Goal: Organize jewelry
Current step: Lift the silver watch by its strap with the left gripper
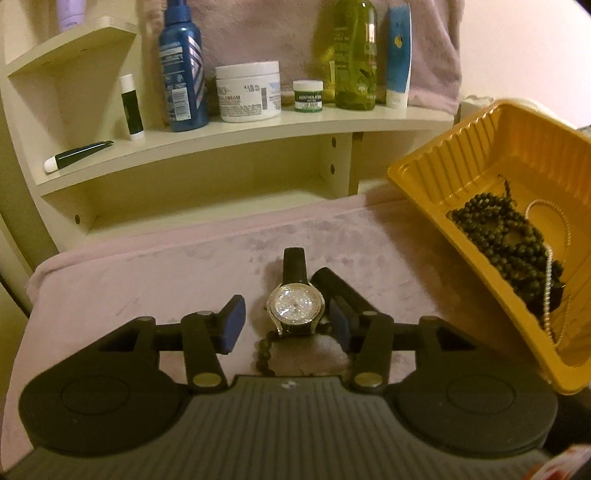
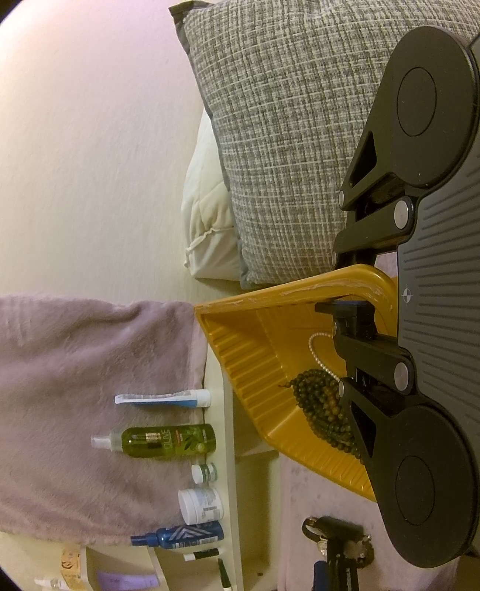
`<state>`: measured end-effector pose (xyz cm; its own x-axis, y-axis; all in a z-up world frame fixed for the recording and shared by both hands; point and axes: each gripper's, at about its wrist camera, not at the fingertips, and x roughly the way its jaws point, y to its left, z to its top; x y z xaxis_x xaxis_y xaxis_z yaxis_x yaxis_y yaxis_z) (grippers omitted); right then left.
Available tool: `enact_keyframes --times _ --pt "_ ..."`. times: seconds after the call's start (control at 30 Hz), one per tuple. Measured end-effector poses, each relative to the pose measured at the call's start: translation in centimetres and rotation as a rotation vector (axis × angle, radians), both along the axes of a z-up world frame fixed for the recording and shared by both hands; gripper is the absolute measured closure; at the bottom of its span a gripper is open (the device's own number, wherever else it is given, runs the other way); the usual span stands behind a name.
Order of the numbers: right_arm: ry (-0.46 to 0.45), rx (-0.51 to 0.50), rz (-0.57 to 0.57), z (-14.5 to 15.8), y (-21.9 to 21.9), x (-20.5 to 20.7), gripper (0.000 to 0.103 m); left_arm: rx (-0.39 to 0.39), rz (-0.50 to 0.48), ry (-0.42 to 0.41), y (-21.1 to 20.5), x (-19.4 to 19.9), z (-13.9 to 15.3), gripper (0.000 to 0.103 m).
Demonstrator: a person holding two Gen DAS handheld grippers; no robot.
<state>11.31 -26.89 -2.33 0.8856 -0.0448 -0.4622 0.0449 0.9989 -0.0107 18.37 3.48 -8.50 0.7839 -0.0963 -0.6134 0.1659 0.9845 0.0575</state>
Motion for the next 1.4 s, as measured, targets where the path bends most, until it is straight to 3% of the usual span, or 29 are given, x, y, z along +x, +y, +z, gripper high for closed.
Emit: enact_keyframes --times 0.23,0.43,0.87,1.4 --pt "0.004 -0.002 -0.005 -0.1 -0.1 0.0 0.097 -0.004 0.000 0.002 0.0 0.4 -0.3 0.058" --pt "0.005 -0.004 -0.005 -0.1 -0.1 0.1 0.097 -0.006 -0.017 0.018 -0.2 0.6 -0.3 0.070" --pt "0.002 -0.007 -0.001 -0.1 -0.1 0.1 0.097 -0.011 -0.016 -0.012 0.2 -0.5 0.9 0.070" --pt "-0.002 -0.008 0.004 0.2 0.2 0.0 0.097 -0.029 -0.013 -0.081 0.3 -0.8 5.4 0.070"
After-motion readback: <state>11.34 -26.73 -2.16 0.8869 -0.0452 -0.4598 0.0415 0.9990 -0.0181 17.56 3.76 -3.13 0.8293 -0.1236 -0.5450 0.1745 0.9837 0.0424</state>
